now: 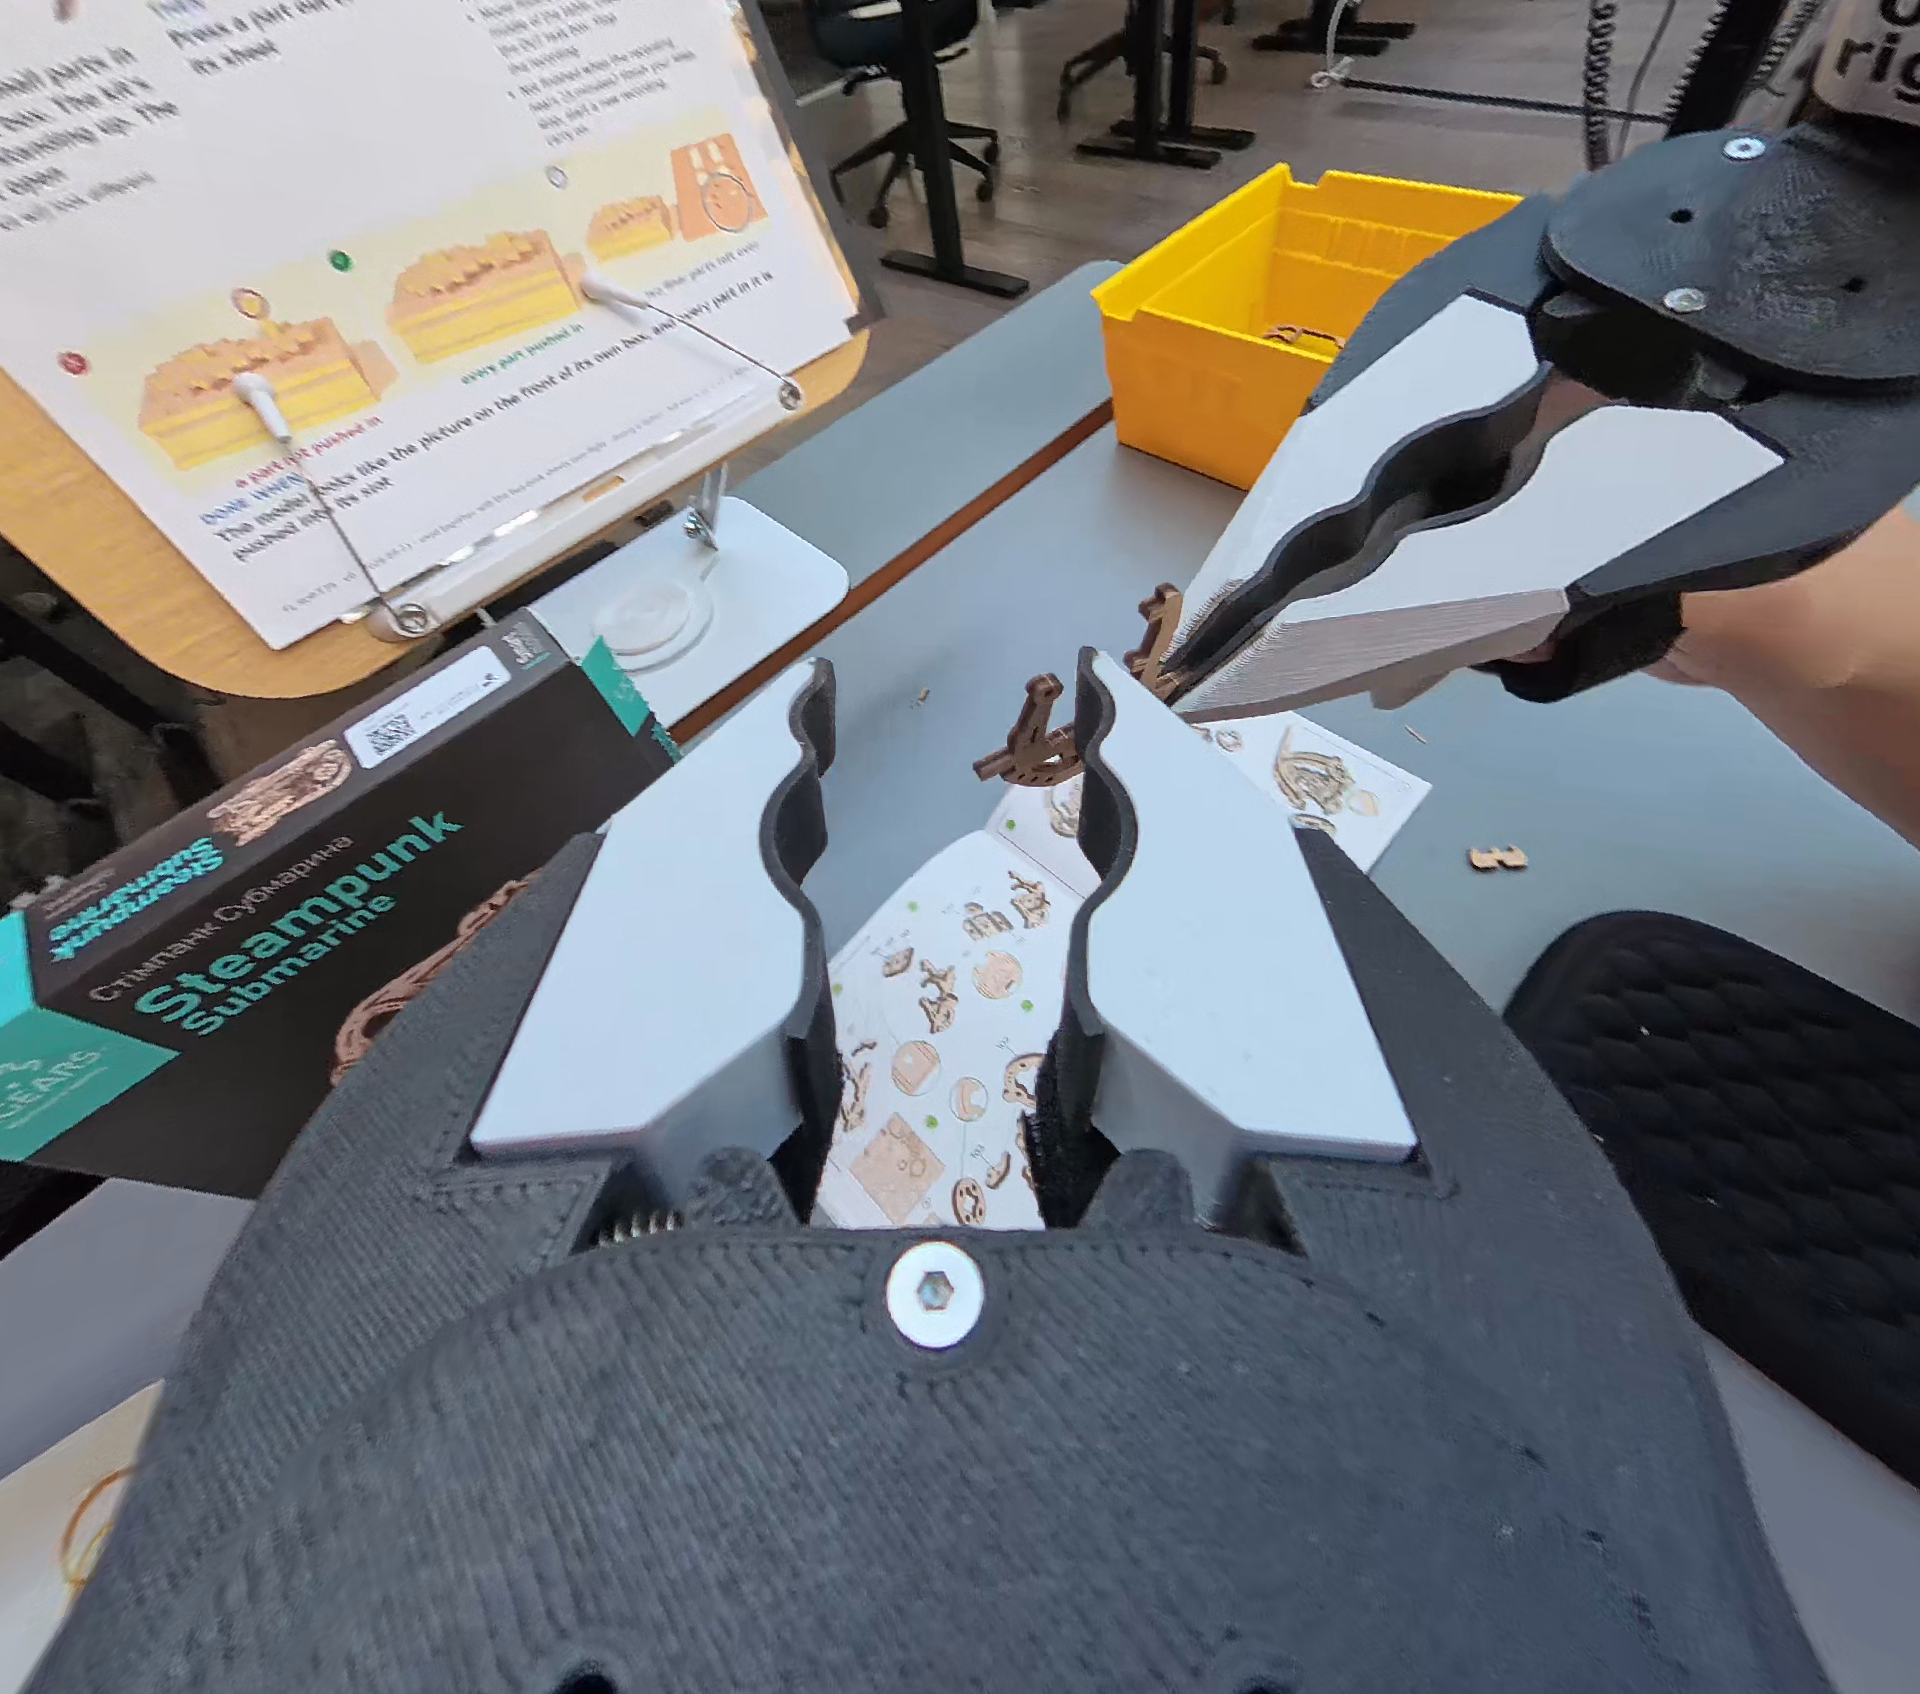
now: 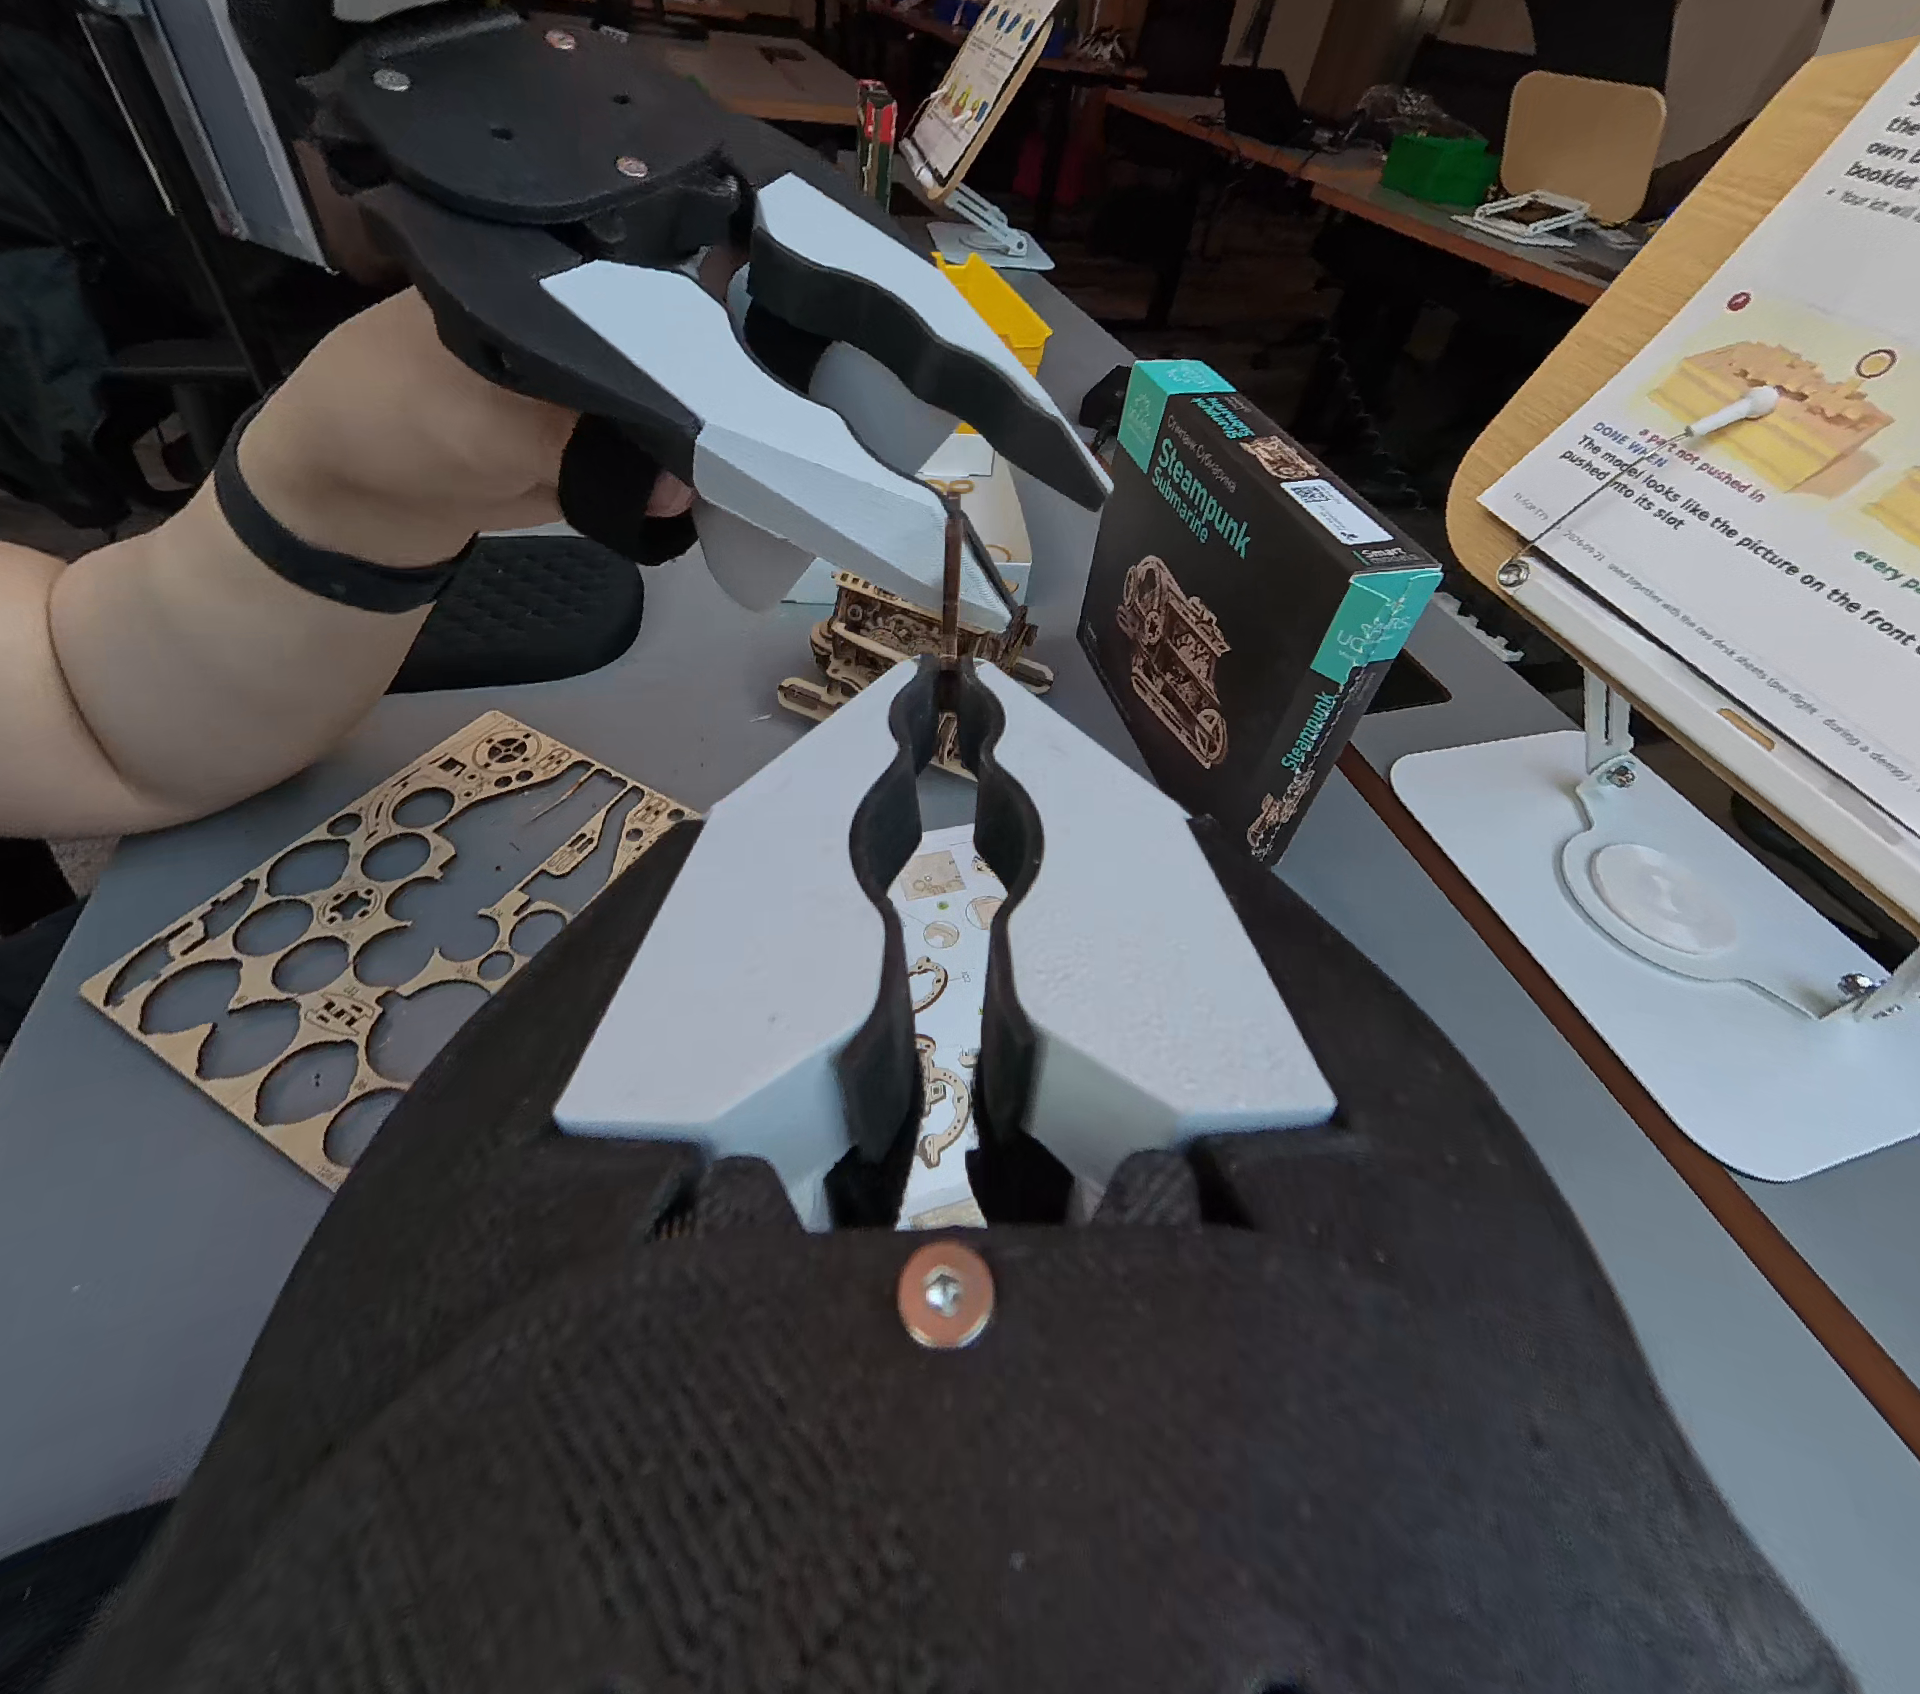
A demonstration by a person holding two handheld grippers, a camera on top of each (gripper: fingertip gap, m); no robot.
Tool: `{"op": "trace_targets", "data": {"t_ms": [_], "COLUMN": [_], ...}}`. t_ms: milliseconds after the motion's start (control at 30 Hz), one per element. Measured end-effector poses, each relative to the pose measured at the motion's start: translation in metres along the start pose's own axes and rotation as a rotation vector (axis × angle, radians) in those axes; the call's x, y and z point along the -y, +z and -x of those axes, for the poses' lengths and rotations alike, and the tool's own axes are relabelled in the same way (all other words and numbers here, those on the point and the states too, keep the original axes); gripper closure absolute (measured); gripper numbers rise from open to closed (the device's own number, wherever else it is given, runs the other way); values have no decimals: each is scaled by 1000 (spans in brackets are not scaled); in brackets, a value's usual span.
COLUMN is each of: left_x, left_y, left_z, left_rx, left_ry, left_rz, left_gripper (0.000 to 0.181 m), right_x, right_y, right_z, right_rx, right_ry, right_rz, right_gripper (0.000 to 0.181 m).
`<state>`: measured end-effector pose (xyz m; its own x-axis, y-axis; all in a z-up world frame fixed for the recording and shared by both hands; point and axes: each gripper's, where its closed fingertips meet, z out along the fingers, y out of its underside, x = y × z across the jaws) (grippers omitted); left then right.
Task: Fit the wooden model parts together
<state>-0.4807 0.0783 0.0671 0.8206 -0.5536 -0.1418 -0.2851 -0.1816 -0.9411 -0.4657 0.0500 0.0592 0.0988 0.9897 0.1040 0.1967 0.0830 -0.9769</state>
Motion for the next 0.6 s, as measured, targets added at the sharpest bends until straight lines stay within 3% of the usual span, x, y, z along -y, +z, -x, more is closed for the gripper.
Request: {"op": "trace_targets", "data": {"t_ms": [267,600], "left_x": [23,28], "left_y": [-6,-9], "left_z": [11,10], "left_rx": [242,315], "left_ry": [118,163], "left_rz": [-144,-170], "left_gripper": [127,122], "right_x": [15,15], "right_y": [-5,-7], "right_z": [-10,-19], "right_rx": [-105,-151], "right_ry": [38,171], "right_rz": [-126,-170], "right_gripper": [181,181]}}
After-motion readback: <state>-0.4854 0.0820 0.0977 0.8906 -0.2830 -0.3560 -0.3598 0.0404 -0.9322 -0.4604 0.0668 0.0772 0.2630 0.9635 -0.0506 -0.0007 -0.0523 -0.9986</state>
